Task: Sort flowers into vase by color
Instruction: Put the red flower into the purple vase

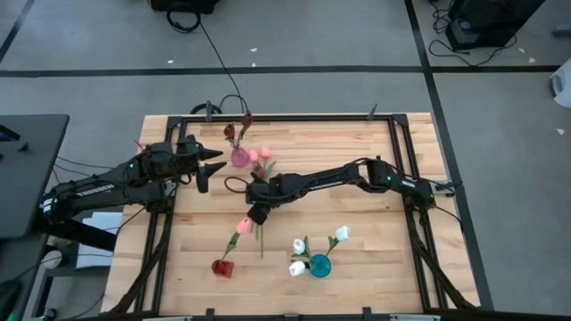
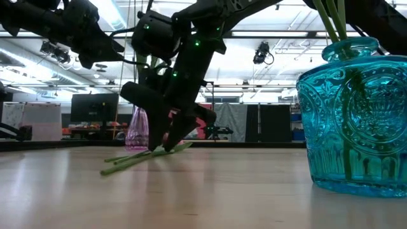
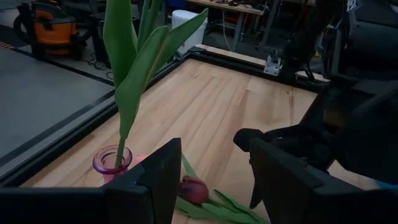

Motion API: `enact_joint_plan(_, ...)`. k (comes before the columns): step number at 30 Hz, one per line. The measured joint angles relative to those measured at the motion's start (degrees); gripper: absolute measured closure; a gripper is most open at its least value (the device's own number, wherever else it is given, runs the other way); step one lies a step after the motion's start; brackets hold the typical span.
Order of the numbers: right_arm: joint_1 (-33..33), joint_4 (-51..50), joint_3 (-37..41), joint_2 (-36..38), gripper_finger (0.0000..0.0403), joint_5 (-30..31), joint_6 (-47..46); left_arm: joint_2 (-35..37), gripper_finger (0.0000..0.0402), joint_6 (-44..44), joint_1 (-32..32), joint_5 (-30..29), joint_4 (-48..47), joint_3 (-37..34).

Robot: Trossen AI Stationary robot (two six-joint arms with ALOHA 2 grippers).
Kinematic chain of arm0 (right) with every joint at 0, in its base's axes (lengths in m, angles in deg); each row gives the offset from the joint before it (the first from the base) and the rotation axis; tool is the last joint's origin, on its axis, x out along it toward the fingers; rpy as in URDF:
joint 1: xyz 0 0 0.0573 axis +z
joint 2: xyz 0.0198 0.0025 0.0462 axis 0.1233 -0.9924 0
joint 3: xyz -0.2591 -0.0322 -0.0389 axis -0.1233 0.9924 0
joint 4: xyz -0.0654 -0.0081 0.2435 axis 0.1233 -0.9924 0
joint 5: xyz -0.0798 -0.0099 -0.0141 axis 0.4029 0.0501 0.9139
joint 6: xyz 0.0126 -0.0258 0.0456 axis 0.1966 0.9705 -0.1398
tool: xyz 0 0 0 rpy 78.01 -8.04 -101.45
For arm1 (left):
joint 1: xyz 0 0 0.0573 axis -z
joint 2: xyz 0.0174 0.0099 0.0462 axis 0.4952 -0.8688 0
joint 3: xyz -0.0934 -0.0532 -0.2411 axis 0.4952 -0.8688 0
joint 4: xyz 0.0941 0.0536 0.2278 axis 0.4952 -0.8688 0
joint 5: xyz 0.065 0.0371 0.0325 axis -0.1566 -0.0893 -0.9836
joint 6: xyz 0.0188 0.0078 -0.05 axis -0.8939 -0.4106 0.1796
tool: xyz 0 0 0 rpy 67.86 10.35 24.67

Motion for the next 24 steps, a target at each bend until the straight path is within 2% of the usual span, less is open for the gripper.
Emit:
enact_joint_plan(4, -0.2, -1.9, 0.0, 0.0, 0.0205, 0.3, -0.6, 0.0, 0.0205, 0.0, 0.0, 0.0, 0.0, 0.0)
enact_joint_plan(9, -0.8, -20.3, -2.7, 0.1, 0.0208, 4.5, -3.2, 0.0, 0.0205, 0.0, 0.0, 0.0, 0.0, 0.0)
enact_joint_plan(13, -1.0, -28.9, -5.2, 0.2, 0.0210, 9.7, -3.8, 0.0, 0.0205, -0.1, 0.0, 0.0, 0.3, 0.0)
enact_joint_plan(15, -1.0, -29.8, -6.5, 0.5, 0.0210, 9.6, -3.4, 0.0, 0.0205, -0.2, 0.0, -0.1, 0.2, 0.0)
enact_joint_plan(18, -0.9, -32.0, -7.9, 0.4, 0.0210, 6.3, -3.4, 0.0, 0.0205, -0.2, 0.0, 0.0, 0.2, 0.0)
enact_joint_plan(22, -0.8, -26.8, -8.5, 0.4, 0.0211, -0.3, -4.8, 0.0, 0.0205, -0.2, 0.0, -0.1, 0.2, 0.0)
enact_joint_plan(24, -0.7, -21.5, -8.6, 0.1, 0.0210, -0.9, -3.9, 0.0, 0.0205, -0.2, 0.0, -0.1, 0.2, 0.0)
